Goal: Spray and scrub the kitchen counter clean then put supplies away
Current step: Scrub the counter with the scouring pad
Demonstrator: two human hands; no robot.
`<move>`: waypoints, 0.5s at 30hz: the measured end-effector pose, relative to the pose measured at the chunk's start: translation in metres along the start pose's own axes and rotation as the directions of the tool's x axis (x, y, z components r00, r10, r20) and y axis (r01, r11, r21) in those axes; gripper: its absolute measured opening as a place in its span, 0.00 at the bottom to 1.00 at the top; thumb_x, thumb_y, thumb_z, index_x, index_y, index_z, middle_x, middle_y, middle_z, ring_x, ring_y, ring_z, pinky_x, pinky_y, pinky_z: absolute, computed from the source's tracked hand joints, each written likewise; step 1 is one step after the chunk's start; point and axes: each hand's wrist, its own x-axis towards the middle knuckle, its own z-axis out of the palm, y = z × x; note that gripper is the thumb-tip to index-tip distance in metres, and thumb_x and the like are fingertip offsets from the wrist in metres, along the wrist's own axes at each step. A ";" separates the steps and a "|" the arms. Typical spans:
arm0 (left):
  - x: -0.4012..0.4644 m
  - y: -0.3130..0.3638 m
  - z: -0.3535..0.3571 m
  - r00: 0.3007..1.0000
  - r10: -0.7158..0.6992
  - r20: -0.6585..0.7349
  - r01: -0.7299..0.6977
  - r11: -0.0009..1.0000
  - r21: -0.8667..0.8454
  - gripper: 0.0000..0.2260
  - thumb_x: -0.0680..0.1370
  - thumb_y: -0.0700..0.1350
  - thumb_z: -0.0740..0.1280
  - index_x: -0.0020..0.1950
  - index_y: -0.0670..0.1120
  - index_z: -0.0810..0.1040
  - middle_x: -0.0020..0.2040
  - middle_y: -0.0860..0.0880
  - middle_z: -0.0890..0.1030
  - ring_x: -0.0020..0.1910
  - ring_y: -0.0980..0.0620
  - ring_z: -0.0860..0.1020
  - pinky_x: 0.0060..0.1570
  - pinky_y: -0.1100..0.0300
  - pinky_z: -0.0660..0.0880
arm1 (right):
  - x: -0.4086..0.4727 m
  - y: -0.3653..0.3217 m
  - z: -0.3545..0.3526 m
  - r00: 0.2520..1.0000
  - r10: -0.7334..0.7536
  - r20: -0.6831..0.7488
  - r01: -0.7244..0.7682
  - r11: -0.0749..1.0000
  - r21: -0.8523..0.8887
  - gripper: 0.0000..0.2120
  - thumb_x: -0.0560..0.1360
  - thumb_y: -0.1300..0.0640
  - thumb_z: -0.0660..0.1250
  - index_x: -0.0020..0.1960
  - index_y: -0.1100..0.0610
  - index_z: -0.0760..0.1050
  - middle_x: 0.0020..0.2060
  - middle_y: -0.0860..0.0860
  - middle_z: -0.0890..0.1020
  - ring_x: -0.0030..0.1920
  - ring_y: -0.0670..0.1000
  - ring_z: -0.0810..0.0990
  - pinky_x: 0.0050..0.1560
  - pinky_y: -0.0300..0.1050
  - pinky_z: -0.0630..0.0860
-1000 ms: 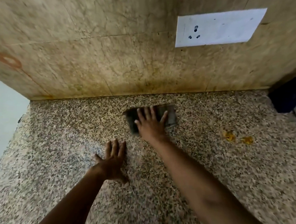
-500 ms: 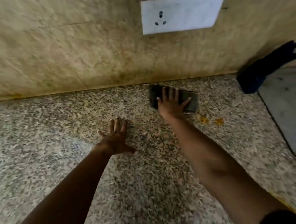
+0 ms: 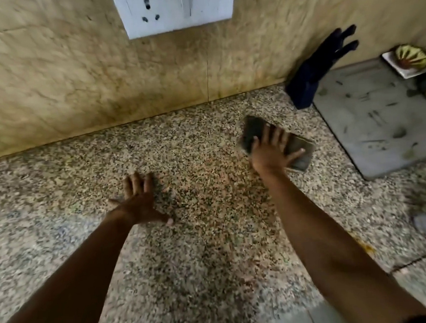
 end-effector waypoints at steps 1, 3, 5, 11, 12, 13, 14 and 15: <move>0.000 0.002 -0.001 1.000 -0.012 0.014 0.012 1.000 0.008 0.73 0.49 0.77 0.72 0.76 0.51 0.27 0.75 0.42 0.25 0.72 0.39 0.24 0.67 0.23 0.49 | -0.020 0.021 -0.001 0.997 0.078 -0.007 -0.078 0.997 0.006 0.30 0.80 0.41 0.40 0.80 0.48 0.43 0.81 0.54 0.46 0.80 0.59 0.40 0.63 0.83 0.39; -0.006 0.006 -0.002 0.998 -0.040 0.046 0.039 0.999 0.033 0.73 0.52 0.75 0.74 0.76 0.49 0.27 0.75 0.39 0.26 0.73 0.35 0.27 0.68 0.24 0.50 | -0.096 0.014 0.008 1.000 0.004 0.010 -0.004 1.000 -0.029 0.31 0.80 0.42 0.41 0.80 0.51 0.40 0.80 0.57 0.45 0.79 0.62 0.38 0.63 0.85 0.37; -0.009 0.007 -0.006 0.996 -0.059 0.063 0.055 0.997 0.055 0.72 0.54 0.74 0.74 0.76 0.48 0.27 0.75 0.37 0.26 0.73 0.33 0.28 0.68 0.25 0.51 | -0.165 -0.037 0.036 0.953 -0.295 0.062 0.297 0.955 -0.021 0.32 0.81 0.42 0.46 0.80 0.51 0.40 0.80 0.56 0.42 0.78 0.61 0.35 0.61 0.83 0.29; -0.007 0.011 -0.007 0.999 0.018 0.031 -0.018 1.000 -0.024 0.73 0.47 0.77 0.71 0.73 0.55 0.23 0.73 0.43 0.23 0.70 0.40 0.23 0.69 0.24 0.48 | -0.051 -0.067 0.009 0.943 -0.321 0.083 0.326 0.944 -0.052 0.31 0.81 0.41 0.44 0.80 0.49 0.41 0.80 0.55 0.44 0.79 0.60 0.38 0.61 0.84 0.33; -0.007 0.008 -0.003 0.999 0.025 0.031 -0.024 0.999 -0.040 0.74 0.45 0.78 0.69 0.72 0.56 0.22 0.72 0.44 0.21 0.68 0.41 0.22 0.69 0.24 0.47 | -0.040 -0.039 0.010 0.982 -0.186 0.044 0.187 0.982 -0.029 0.31 0.81 0.40 0.43 0.80 0.49 0.40 0.80 0.56 0.44 0.79 0.60 0.38 0.62 0.84 0.36; -0.006 0.006 0.000 0.999 0.025 0.035 -0.023 0.999 -0.044 0.74 0.43 0.78 0.68 0.70 0.57 0.20 0.70 0.45 0.20 0.66 0.42 0.21 0.68 0.24 0.47 | -0.048 -0.015 0.009 0.996 -0.082 0.026 0.082 0.997 0.008 0.31 0.81 0.39 0.41 0.80 0.49 0.40 0.80 0.55 0.43 0.79 0.60 0.37 0.63 0.84 0.37; -0.006 0.006 0.003 0.999 0.026 0.039 -0.024 0.999 -0.035 0.74 0.43 0.78 0.68 0.67 0.57 0.18 0.68 0.46 0.19 0.66 0.42 0.21 0.68 0.24 0.47 | -0.072 -0.001 0.013 1.000 -0.013 -0.004 0.013 1.000 0.018 0.31 0.81 0.39 0.40 0.80 0.49 0.40 0.80 0.55 0.42 0.79 0.60 0.37 0.63 0.83 0.38; -0.006 0.006 0.004 0.999 0.029 0.042 -0.028 0.999 -0.021 0.73 0.44 0.78 0.70 0.65 0.56 0.17 0.67 0.46 0.19 0.66 0.42 0.21 0.68 0.23 0.47 | -0.109 -0.003 0.018 1.000 -0.003 -0.002 0.003 1.000 0.026 0.31 0.81 0.39 0.40 0.80 0.49 0.41 0.80 0.54 0.42 0.79 0.60 0.37 0.63 0.83 0.37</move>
